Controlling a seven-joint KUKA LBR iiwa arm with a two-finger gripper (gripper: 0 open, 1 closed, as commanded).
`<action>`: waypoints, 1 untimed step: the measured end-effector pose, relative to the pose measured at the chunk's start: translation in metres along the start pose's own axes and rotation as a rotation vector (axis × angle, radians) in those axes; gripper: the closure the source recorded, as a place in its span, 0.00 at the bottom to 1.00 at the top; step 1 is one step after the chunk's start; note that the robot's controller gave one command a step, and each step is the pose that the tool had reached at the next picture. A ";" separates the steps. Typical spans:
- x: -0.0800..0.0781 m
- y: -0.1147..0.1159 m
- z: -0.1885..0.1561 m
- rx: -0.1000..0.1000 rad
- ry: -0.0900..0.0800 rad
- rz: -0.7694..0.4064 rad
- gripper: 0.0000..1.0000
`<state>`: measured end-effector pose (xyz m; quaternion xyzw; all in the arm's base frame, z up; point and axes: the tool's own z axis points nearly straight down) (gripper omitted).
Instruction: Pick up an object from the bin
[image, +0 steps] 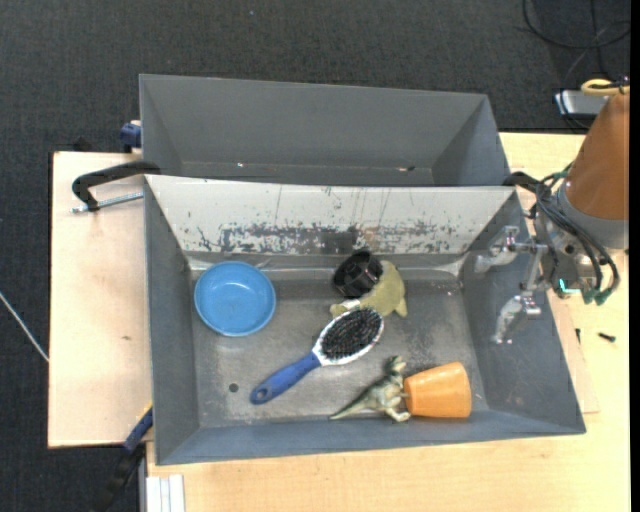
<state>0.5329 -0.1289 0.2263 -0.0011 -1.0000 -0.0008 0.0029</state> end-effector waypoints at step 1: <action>-0.014 0.041 0.116 0.006 -0.029 -0.403 0.00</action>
Offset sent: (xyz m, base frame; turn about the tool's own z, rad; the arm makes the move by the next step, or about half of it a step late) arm 0.0064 0.0390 -0.1207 -0.4041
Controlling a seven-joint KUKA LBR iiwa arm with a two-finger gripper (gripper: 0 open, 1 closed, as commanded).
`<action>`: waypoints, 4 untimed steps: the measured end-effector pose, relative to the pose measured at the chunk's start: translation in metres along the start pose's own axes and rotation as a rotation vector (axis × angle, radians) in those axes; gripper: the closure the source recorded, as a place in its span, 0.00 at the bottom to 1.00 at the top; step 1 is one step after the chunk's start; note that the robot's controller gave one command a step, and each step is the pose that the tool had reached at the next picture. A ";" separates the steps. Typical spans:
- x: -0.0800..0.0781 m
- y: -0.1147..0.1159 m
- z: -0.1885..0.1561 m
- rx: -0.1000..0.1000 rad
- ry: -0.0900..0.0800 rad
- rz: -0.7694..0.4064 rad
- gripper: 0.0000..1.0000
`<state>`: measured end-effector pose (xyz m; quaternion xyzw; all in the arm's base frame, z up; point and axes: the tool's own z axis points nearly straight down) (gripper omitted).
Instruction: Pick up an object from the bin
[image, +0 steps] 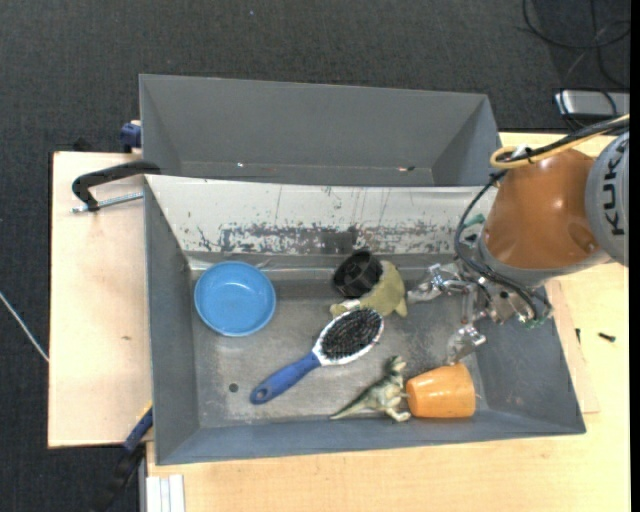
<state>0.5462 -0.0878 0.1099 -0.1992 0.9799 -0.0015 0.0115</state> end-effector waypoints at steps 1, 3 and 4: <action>-0.015 0.032 0.028 -0.004 0.020 0.276 0.00; -0.048 0.100 0.032 0.005 -0.007 0.527 1.00; -0.012 0.036 0.027 0.000 0.014 0.278 1.00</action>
Offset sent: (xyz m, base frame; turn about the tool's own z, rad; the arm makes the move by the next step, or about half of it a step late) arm 0.0006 0.0353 -0.0299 0.2752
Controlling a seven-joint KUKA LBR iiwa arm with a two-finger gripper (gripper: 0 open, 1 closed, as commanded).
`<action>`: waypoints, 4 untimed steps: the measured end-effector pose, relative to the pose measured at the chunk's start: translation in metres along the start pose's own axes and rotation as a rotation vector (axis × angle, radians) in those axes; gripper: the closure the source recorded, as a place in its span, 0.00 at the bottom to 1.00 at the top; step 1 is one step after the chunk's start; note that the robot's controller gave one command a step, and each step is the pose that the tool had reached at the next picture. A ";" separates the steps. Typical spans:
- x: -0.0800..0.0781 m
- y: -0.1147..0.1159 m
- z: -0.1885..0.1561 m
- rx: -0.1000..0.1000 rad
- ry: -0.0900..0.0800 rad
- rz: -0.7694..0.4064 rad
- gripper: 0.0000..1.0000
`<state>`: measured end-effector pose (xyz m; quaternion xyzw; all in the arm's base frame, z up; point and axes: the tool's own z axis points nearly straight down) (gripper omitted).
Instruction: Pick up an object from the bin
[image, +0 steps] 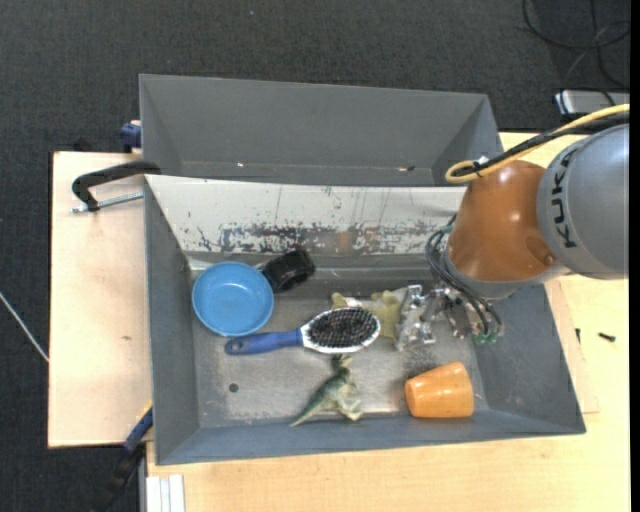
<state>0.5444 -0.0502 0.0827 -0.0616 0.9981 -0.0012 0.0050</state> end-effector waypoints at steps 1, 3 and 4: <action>0.001 0.003 0.001 -0.003 0.004 -0.003 0.00; -0.051 0.075 0.007 0.000 -0.012 0.107 1.00; -0.055 0.081 -0.051 -0.004 -0.003 0.113 1.00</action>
Offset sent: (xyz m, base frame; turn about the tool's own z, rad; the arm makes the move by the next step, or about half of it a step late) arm 0.0000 0.0000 0.0000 0.0000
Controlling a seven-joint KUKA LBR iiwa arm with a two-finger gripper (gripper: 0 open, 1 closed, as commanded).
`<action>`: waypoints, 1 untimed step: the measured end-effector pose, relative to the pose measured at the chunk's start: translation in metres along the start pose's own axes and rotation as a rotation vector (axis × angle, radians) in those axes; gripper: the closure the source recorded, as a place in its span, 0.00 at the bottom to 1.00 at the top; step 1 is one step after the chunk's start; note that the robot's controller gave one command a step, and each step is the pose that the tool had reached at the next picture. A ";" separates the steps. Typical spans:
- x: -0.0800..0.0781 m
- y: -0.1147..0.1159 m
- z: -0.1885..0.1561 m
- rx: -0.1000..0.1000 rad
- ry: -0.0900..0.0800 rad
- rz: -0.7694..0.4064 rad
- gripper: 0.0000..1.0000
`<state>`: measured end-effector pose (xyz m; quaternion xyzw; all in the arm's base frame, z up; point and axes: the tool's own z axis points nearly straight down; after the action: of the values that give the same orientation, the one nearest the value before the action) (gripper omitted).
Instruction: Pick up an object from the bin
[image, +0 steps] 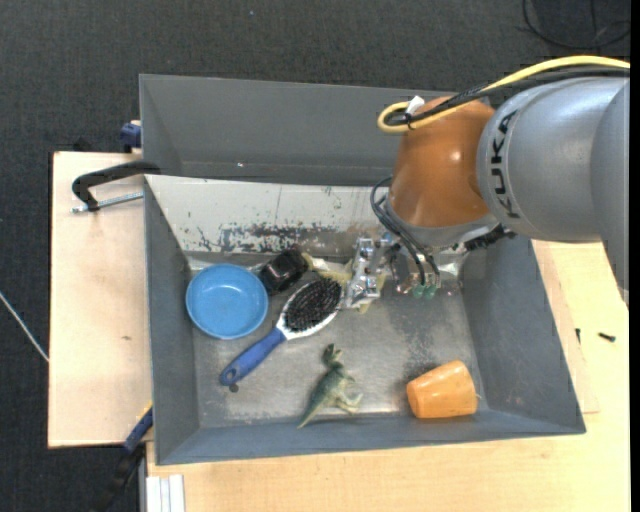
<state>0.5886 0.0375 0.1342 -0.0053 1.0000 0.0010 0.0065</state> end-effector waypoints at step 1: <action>0.002 0.003 0.003 -0.002 0.006 -0.495 1.00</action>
Offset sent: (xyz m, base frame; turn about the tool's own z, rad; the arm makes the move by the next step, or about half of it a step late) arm -0.0029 0.0023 -0.0045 -0.4943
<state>0.5871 0.0409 0.1309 -0.2501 0.9682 0.0001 0.0037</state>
